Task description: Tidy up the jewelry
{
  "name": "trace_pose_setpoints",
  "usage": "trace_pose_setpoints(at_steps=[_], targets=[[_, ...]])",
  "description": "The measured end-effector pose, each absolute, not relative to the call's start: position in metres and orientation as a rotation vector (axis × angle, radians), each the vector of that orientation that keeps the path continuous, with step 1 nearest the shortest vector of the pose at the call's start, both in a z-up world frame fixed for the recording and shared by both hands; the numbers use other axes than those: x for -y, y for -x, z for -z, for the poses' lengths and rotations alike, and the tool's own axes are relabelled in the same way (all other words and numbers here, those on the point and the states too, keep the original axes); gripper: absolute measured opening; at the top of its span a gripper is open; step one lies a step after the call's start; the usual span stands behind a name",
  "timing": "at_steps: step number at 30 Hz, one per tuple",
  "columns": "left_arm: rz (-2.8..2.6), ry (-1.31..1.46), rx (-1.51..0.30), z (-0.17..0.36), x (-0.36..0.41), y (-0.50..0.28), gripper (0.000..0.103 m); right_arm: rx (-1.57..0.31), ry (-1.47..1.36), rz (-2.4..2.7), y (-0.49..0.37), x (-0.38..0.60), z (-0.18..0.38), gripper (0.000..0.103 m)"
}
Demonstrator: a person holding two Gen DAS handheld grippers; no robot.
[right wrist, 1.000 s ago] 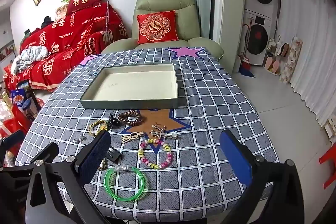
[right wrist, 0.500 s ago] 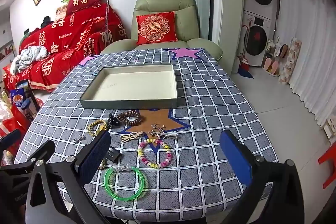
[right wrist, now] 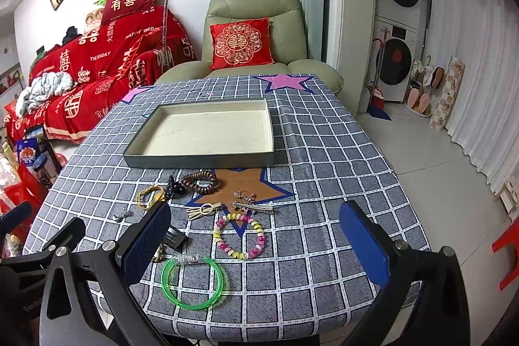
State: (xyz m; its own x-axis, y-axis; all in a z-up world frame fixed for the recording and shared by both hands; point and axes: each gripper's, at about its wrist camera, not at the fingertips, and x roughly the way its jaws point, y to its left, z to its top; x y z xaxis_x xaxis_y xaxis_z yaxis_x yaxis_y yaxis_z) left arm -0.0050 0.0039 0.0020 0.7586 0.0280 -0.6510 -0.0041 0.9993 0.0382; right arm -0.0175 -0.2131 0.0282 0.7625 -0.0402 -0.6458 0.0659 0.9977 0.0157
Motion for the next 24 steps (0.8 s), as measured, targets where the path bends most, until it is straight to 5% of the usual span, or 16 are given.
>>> trace_pose_setpoints(at_steps=[24], targets=[[-0.023,-0.031,-0.714,0.0012,-0.0052,0.0051,0.103,-0.700,-0.039,0.059,0.0174,0.2123,-0.0272,0.103]])
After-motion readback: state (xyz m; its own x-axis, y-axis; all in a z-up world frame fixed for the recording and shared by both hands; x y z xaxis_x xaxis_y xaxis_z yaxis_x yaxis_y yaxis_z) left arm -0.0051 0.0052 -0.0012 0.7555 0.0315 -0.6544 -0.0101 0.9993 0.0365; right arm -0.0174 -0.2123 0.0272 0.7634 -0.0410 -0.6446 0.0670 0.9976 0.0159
